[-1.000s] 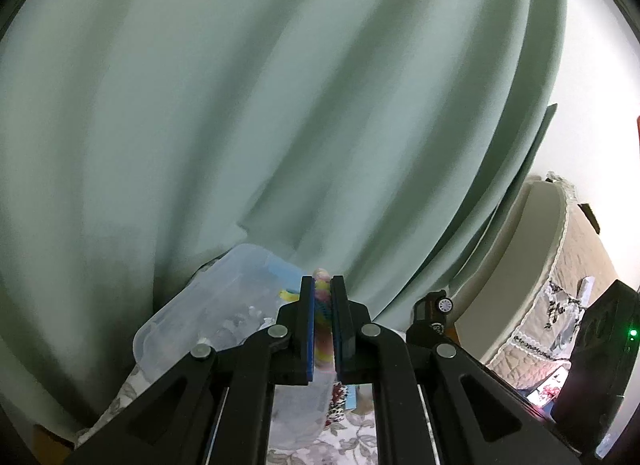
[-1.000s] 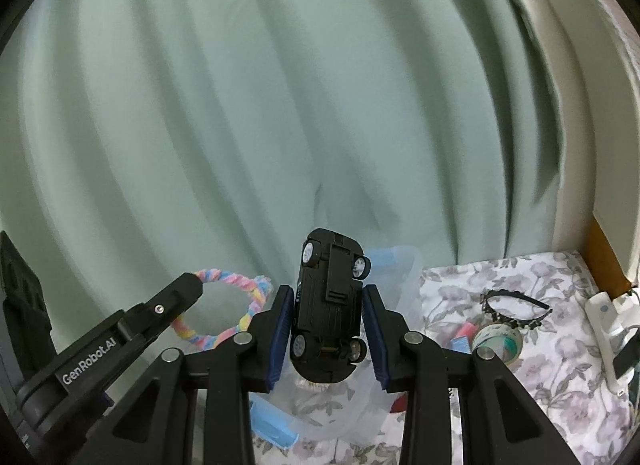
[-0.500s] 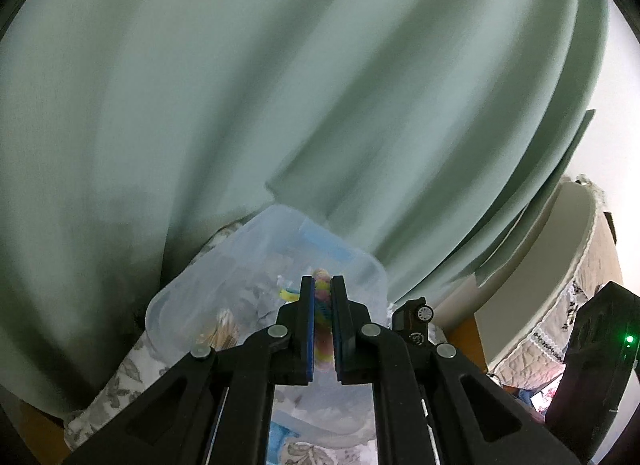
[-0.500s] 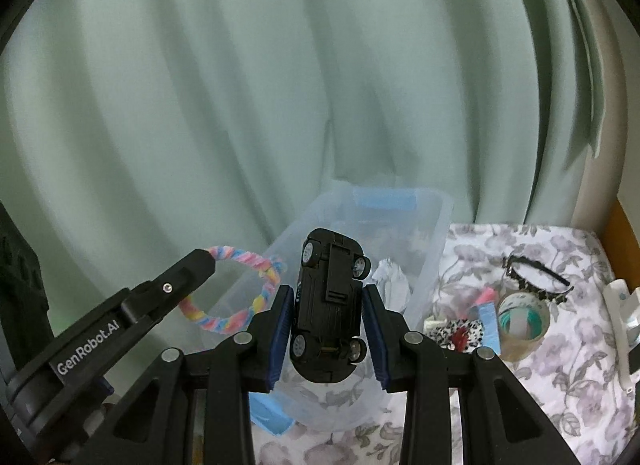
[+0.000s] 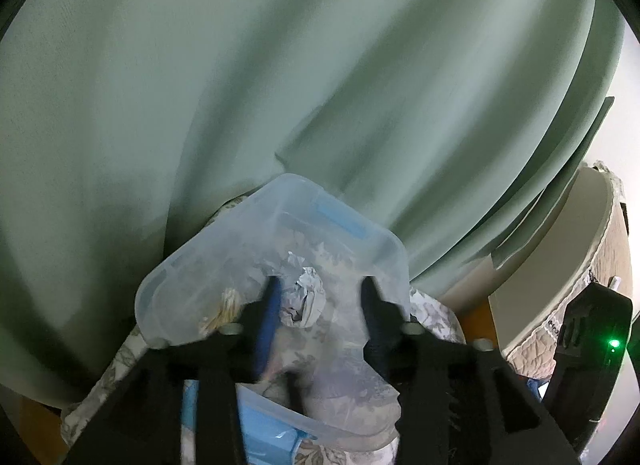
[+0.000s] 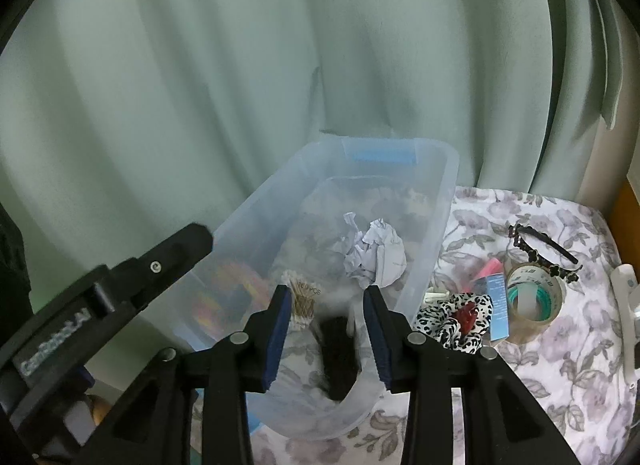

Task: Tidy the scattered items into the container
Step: 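Open both grippers to drop the toy car and rope ring into the bin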

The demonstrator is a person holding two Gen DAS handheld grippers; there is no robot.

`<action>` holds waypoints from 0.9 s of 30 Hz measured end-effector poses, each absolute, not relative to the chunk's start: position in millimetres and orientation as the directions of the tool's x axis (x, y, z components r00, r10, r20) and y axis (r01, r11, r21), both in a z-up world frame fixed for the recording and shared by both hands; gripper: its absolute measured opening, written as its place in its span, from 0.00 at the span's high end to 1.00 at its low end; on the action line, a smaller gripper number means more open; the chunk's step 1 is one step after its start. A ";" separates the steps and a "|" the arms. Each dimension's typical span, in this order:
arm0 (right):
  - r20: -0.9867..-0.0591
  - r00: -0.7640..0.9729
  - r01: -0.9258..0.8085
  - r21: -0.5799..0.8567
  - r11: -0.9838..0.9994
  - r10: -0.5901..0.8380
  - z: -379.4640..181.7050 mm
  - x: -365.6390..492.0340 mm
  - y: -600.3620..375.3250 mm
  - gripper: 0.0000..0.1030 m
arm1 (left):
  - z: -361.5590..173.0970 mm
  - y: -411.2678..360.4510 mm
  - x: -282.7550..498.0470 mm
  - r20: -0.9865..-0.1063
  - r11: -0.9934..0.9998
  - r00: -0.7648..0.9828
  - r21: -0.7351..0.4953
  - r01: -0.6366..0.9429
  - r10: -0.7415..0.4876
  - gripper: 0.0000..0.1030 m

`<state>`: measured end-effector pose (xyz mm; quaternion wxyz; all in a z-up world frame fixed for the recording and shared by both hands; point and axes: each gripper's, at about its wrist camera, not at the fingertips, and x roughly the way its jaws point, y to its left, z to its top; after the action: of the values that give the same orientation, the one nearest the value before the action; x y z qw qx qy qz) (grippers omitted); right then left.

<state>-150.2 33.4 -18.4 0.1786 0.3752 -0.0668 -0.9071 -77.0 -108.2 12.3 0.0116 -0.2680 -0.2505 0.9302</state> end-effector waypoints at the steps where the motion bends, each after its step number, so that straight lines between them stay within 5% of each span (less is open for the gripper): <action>1: -0.657 -0.655 0.272 0.255 -0.928 -0.372 -19.3 -150.6 34.5 0.53 | 11.8 -107.6 -77.9 -0.495 -0.875 -0.855 -0.471 0.114 0.156 0.50; 12: -0.651 -0.664 0.248 0.273 -0.930 -0.368 -17.4 -149.0 49.4 0.34 | 17.7 -99.2 -76.6 -0.516 -0.884 -0.845 -0.451 0.126 0.143 0.18; 21: -0.631 -0.678 0.232 0.304 -0.924 -0.378 -13.6 -145.8 65.0 0.02 | 31.7 -81.4 -72.6 -0.520 -0.914 -0.847 -0.387 0.121 0.109 0.07; 27: -0.600 -0.705 0.203 0.341 -0.918 -0.379 -4.1 -136.7 88.9 0.00 | 50.0 -54.0 -63.3 -0.481 -0.951 -0.872 -0.301 0.073 0.085 0.02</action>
<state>-136.7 88.9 -4.1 0.1588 0.3497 -0.1259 -0.9147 -63.3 -54.0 50.0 0.0033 -0.2525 -0.1569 0.9548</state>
